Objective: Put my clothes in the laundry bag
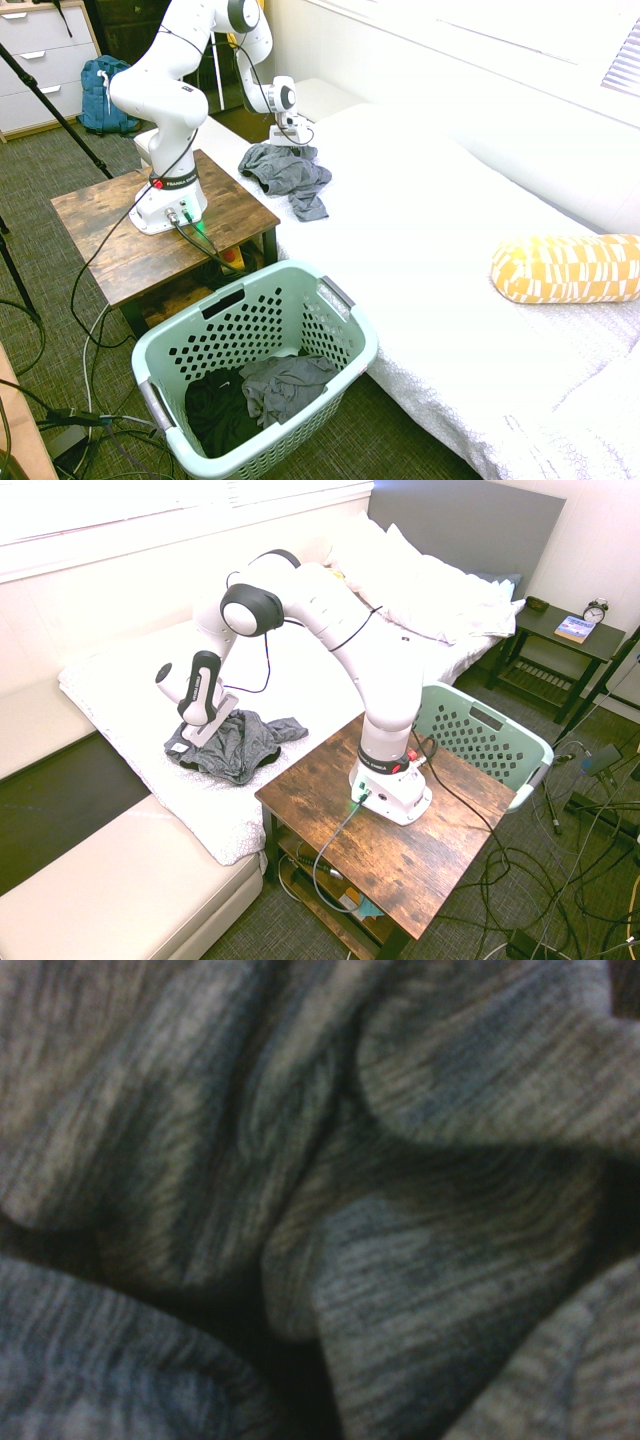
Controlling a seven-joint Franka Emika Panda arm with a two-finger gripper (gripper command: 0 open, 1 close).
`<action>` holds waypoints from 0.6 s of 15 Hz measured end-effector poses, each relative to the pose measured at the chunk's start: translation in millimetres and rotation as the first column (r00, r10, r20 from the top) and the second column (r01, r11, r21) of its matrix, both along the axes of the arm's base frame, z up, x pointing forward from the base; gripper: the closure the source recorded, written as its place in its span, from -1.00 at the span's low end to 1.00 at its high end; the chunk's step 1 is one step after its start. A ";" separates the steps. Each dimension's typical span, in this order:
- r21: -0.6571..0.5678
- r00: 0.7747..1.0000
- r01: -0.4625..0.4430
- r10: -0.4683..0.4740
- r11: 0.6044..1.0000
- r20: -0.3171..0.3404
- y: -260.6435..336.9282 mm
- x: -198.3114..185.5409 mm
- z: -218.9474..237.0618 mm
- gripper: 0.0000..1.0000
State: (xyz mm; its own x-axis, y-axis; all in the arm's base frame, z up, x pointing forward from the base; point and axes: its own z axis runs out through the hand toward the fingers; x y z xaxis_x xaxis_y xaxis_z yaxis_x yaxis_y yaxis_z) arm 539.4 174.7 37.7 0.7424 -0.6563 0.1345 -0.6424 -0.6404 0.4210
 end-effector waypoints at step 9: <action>-0.029 0.889 -0.131 0.105 0.991 -0.447 -46.1 14.4 96.4 1.00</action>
